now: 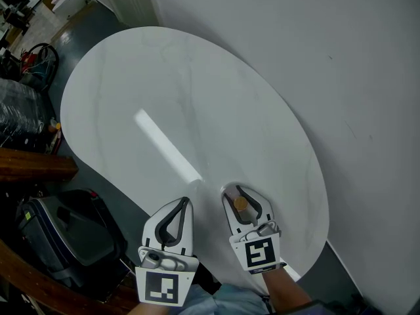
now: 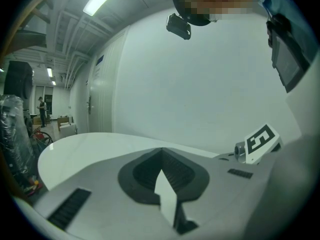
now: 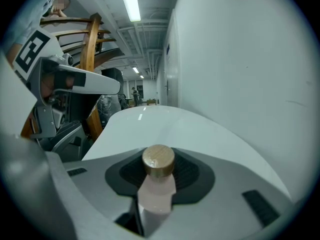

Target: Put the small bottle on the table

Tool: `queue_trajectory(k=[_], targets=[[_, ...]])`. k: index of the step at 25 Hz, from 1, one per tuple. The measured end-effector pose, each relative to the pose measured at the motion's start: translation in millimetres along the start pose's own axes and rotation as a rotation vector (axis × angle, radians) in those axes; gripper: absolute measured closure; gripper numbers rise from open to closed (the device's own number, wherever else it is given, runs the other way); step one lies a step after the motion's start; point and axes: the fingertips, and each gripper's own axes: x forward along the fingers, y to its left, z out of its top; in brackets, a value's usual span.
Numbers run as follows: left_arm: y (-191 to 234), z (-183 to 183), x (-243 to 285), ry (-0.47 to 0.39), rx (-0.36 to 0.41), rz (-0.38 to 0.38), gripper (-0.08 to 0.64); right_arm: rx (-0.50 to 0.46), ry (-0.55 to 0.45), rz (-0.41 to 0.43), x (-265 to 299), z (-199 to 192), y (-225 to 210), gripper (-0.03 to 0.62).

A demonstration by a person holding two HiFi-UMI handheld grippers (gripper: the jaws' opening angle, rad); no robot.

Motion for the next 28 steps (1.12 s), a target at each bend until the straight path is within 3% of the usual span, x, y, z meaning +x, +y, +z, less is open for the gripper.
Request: queue_trajectory(k=[6,12,16,24,28], targets=[[-0.7,7.8,-7.2,-0.030,-0.004,0.008,0.560,0.077,-0.007,-0.014,-0.1,3.0,-1.1,0.469],[0.1,14.6,-19.2,-0.058,0.002,0.030,0.560,-0.026,-0.159,-0.017,-7.9,42.9,-6.9,0.451],[-4.7,24.2,-29.2,-0.103,0.014,0.037,0.560,-0.045,-0.243,-0.016,-22.8,69.6,-1.5,0.453],[-24.1,57.1,-48.7,-0.226,0.085,0.071,0.560,-0.072,-0.318,-0.028,-66.1,101.9,4.9,0.578],[-37.6,70.0,-53.7,-0.286,0.117,0.072,0.560,-0.095,-0.355,-0.024,-87.9,112.5,10.0,0.589]])
